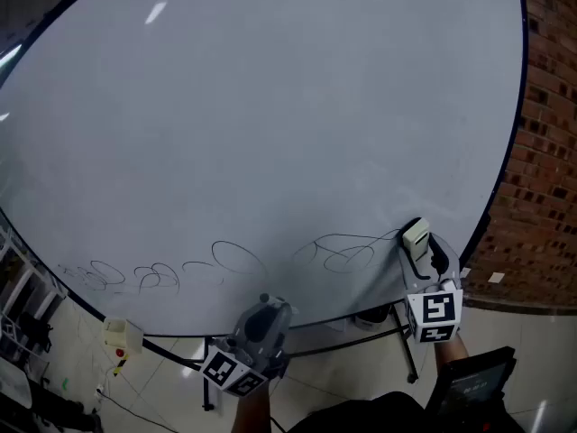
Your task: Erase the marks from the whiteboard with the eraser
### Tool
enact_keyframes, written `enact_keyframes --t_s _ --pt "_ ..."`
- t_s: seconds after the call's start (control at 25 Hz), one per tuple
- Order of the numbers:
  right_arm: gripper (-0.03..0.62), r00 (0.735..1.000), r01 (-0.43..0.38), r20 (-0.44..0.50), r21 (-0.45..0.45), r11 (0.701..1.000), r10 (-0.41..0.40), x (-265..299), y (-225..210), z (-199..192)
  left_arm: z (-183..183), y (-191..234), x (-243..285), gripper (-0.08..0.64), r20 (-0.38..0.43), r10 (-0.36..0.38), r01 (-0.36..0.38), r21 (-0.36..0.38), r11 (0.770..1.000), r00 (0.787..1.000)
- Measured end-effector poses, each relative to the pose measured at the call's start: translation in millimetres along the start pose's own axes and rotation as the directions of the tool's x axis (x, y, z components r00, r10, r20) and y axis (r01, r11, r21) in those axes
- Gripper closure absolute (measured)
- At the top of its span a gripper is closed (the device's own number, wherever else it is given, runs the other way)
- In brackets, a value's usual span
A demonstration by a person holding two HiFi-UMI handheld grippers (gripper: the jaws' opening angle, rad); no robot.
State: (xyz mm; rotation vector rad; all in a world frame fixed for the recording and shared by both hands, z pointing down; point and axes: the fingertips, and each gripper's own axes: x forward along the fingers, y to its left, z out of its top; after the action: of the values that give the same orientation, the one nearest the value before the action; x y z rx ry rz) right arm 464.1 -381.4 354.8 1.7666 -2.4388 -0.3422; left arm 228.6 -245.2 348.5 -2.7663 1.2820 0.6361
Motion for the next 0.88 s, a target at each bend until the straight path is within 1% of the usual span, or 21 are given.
enact_keyframes --t_s 0.08,0.16,0.28,0.36,0.44,0.56,0.64,0.68,0.76,0.88 --pt "0.354 0.998 -0.05 -0.033 0.014 0.999 0.051 0.5 17.2 -15.6 -9.9 3.2 -4.4 0.502 -0.032 0.012 -0.012 0.016 1.0 0.999" --pt "0.353 0.991 -0.112 -0.068 0.025 0.993 0.113 1.3 41.5 -32.9 -14.1 4.0 -5.9 0.502 -0.045 0.018 -0.017 0.021 1.0 0.999" --pt "0.353 0.969 -0.215 -0.116 0.037 0.976 0.218 0.9 86.2 -56.2 -15.4 2.1 -6.6 0.502 -0.049 0.017 -0.016 0.017 1.0 0.999" --pt "0.353 0.962 -0.24 -0.123 0.042 0.97 0.244 0.0 97.2 -61.7 -16.5 1.6 -7.9 0.502 -0.055 0.014 -0.013 0.015 1.0 0.998" --pt "0.353 0.967 -0.223 -0.116 0.055 0.973 0.228 0.3 84.3 -59.5 -16.8 2.0 -9.3 0.502 -0.06 0.012 -0.012 0.015 1.0 0.998" --pt "0.353 0.987 -0.129 -0.089 0.088 0.988 0.137 3.1 35.6 -49.8 -14.4 1.9 -9.9 0.502 -0.056 0.007 -0.007 0.014 1.0 0.998" --pt "0.353 0.995 -0.062 -0.067 0.124 0.99 0.07 3.2 3.7 -40.7 -13.9 1.3 -10.2 0.502 -0.055 0.004 -0.003 0.014 1.0 0.998" --pt "0.353 0.997 -0.043 -0.059 0.137 0.99 0.052 2.9 -5.5 -37.2 -13.9 1.3 -10.7 0.502 -0.056 0.004 -0.003 0.013 1.0 0.998" --pt "0.353 0.998 -0.032 -0.052 0.148 0.988 0.04 2.4 -7.4 -35.0 -13.4 1.9 -12.9 0.502 -0.054 0.007 -0.006 0.01 1.0 0.999" --pt "0.353 0.997 -0.044 -0.052 0.163 0.986 0.053 2.0 13.5 -39.8 -12.5 3.1 -15.7 0.502 -0.055 0.01 -0.01 0.004 1.0 0.998"
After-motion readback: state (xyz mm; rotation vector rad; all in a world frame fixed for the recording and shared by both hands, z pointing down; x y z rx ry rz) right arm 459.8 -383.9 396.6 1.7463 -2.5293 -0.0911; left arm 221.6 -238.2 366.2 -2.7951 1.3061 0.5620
